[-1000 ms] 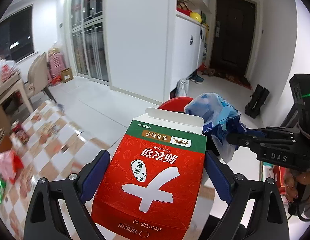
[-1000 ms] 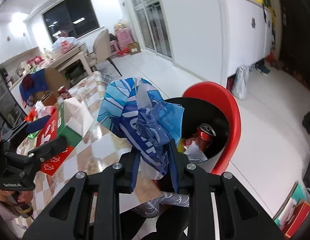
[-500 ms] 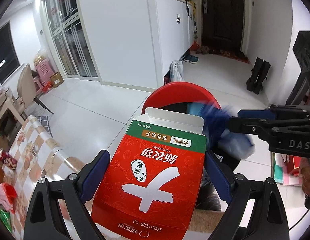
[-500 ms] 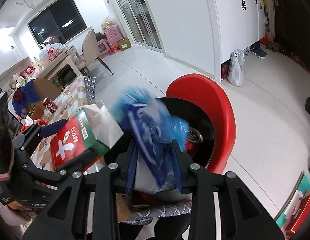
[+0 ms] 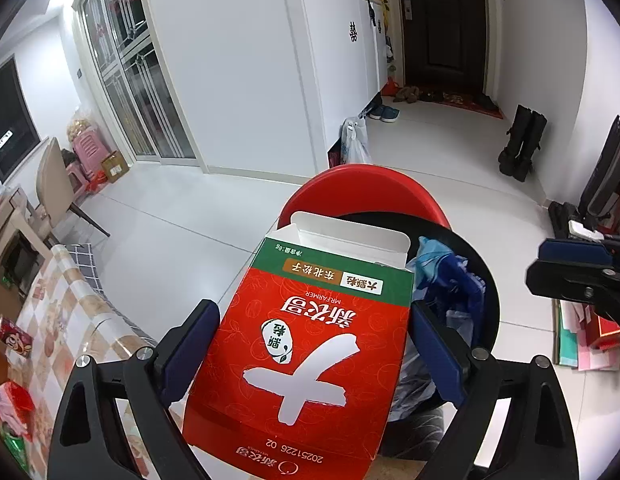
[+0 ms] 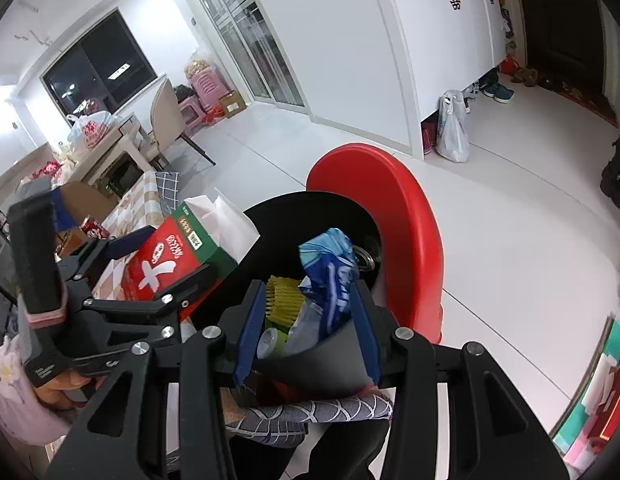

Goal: Collect trash
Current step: 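Open both grippers to drop the blue bag and red box in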

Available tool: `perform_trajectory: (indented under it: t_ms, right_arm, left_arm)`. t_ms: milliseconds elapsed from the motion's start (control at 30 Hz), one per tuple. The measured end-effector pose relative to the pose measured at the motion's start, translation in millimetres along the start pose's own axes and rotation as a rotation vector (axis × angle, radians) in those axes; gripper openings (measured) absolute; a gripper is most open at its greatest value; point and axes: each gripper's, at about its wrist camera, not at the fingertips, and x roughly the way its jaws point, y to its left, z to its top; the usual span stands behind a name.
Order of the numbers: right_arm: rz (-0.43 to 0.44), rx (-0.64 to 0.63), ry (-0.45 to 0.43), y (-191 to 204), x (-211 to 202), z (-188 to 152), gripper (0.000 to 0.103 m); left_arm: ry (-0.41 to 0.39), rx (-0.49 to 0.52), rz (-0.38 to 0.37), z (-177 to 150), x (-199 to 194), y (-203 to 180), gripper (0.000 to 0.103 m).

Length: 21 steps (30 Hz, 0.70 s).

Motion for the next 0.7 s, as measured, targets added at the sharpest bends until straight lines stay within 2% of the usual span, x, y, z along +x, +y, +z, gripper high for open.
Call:
perform_trajectory:
  t_ms: [233,467,700]
  right_arm:
    - [-0.009,-0.003,-0.022,3.4,-14.6,-0.8,0.045]
    - [-0.009,-0.013,-0.038,13.1,-24.1,-1.3,0.045]
    - [0.012,-0.038,-0.038,31.1,-30.7,-3.0,0.062]
  left_arm:
    - [-0.066,-0.04,0.006,2.7,-11.6,3.9,0.103]
    - [-0.068,-0.077,-0.006,2.4,-25.4,14.3,0.103]
    - [-0.089,-0.125,0.011,-12.6,-63.2,38.3,0.103]
